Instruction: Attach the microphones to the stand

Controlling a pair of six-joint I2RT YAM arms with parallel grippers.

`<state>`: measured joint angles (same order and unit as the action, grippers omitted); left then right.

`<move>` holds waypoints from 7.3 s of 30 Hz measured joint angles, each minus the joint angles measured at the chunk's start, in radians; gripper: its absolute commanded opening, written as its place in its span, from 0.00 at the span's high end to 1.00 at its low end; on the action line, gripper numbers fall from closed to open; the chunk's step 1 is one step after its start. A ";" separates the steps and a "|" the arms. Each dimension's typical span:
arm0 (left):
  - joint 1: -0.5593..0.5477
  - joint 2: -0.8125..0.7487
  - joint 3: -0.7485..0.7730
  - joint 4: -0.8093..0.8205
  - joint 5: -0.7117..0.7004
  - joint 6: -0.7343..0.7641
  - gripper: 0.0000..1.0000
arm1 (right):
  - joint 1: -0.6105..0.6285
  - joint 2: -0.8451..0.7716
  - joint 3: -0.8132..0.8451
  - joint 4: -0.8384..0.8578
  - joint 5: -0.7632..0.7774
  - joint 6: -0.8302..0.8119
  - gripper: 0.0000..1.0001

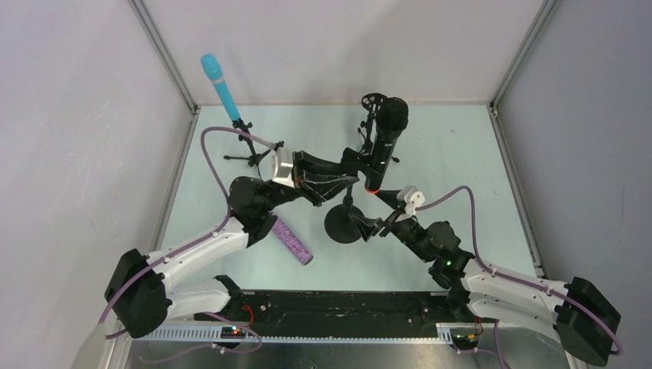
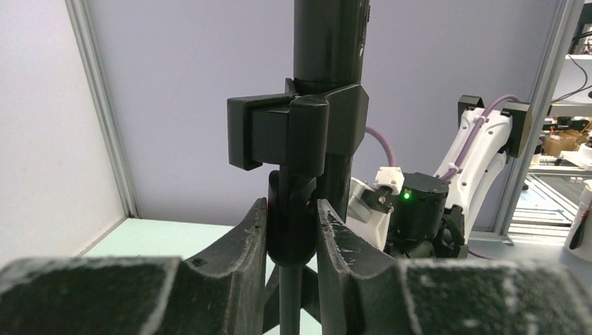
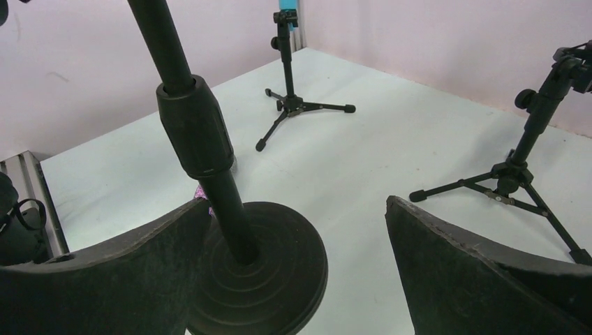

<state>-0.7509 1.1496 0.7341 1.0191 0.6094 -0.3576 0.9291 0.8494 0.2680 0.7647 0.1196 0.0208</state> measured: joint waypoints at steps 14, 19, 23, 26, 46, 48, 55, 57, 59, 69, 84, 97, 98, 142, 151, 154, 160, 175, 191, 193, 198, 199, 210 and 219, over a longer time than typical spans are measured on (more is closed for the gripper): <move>0.000 0.003 -0.072 0.004 -0.145 0.079 1.00 | -0.050 -0.100 -0.046 -0.076 0.015 0.032 0.00; 0.001 0.039 -0.074 0.020 -0.197 0.099 1.00 | -0.089 -0.140 -0.068 -0.118 0.015 0.049 0.01; 0.011 0.095 -0.074 0.045 -0.215 0.098 1.00 | -0.121 -0.183 -0.080 -0.155 0.015 0.059 0.01; 0.027 0.140 -0.074 0.073 -0.217 0.095 1.00 | -0.142 -0.212 -0.085 -0.181 0.015 0.065 0.01; 0.224 0.324 0.019 0.232 -0.206 0.063 1.00 | -0.224 -0.280 -0.107 -0.282 0.003 0.088 0.01; 0.245 0.349 0.044 0.243 -0.199 0.069 1.00 | -0.227 -0.280 -0.107 -0.283 0.003 0.091 0.01; 0.316 0.432 0.114 0.280 -0.176 0.071 1.00 | -0.240 -0.282 -0.114 -0.288 -0.004 0.092 0.01; 0.338 0.459 0.130 0.295 -0.173 0.071 1.00 | -0.244 -0.282 -0.121 -0.289 -0.005 0.093 0.00; 0.359 0.484 0.140 0.311 -0.167 0.070 1.00 | -0.248 -0.282 -0.127 -0.290 -0.005 0.095 0.00; 0.443 0.614 0.214 0.351 -0.117 0.077 1.00 | -0.266 -0.270 -0.135 -0.289 -0.024 0.099 0.01; 0.494 0.743 0.245 0.375 -0.061 0.097 1.00 | -0.277 -0.204 -0.140 -0.274 -0.056 0.098 0.00; 0.500 0.728 0.182 0.444 -0.056 0.122 0.88 | -0.283 -0.199 -0.144 -0.265 -0.069 0.099 0.00; 0.500 0.722 0.168 0.453 -0.055 0.124 0.82 | -0.283 -0.198 -0.145 -0.264 -0.069 0.099 0.01; 0.524 0.367 -0.232 0.478 -0.095 -0.196 0.00 | -0.285 -0.142 -0.146 -0.258 -0.124 0.163 0.00; 0.524 0.365 -0.334 0.479 -0.156 -0.554 0.00 | -0.285 -0.136 -0.146 -0.259 -0.124 0.194 0.01; 0.524 0.343 -0.396 0.476 -0.183 -0.590 0.00 | -0.285 -0.137 -0.146 -0.259 -0.123 0.198 0.01; 0.524 0.237 -0.511 0.474 -0.266 -0.634 0.00 | -0.284 -0.130 -0.146 -0.258 -0.104 0.215 0.01; 0.450 -0.127 -0.426 -0.143 -0.291 -0.348 0.00 | -0.284 -0.106 -0.146 -0.251 -0.098 0.233 0.00; 0.332 -0.215 -0.058 -1.105 -0.570 0.134 0.00 | -0.285 -0.010 0.000 -0.330 -0.008 0.240 0.00; 0.320 -0.229 -0.052 -1.151 -0.625 0.199 0.00 | -0.287 0.006 0.042 -0.357 0.017 0.237 0.00; 0.308 -0.297 -0.052 -1.225 -0.733 0.351 0.00 | -0.315 0.056 0.145 -0.410 0.061 0.230 0.01; 0.308 -0.316 -0.052 -1.229 -0.749 0.384 0.00 | -0.325 0.071 0.172 -0.425 0.069 0.231 0.01; 0.300 -0.372 -0.069 -1.244 -0.788 0.575 0.00 | -0.408 0.304 0.533 -0.666 0.093 0.248 0.02; 0.242 -0.391 -0.146 -1.247 -0.807 0.737 0.00 | -0.488 0.497 0.789 -0.807 0.056 0.306 0.04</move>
<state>-0.5087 0.7586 0.5877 -0.2283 -0.1978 0.3794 0.4412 1.3464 1.0573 -0.0425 0.1757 0.3267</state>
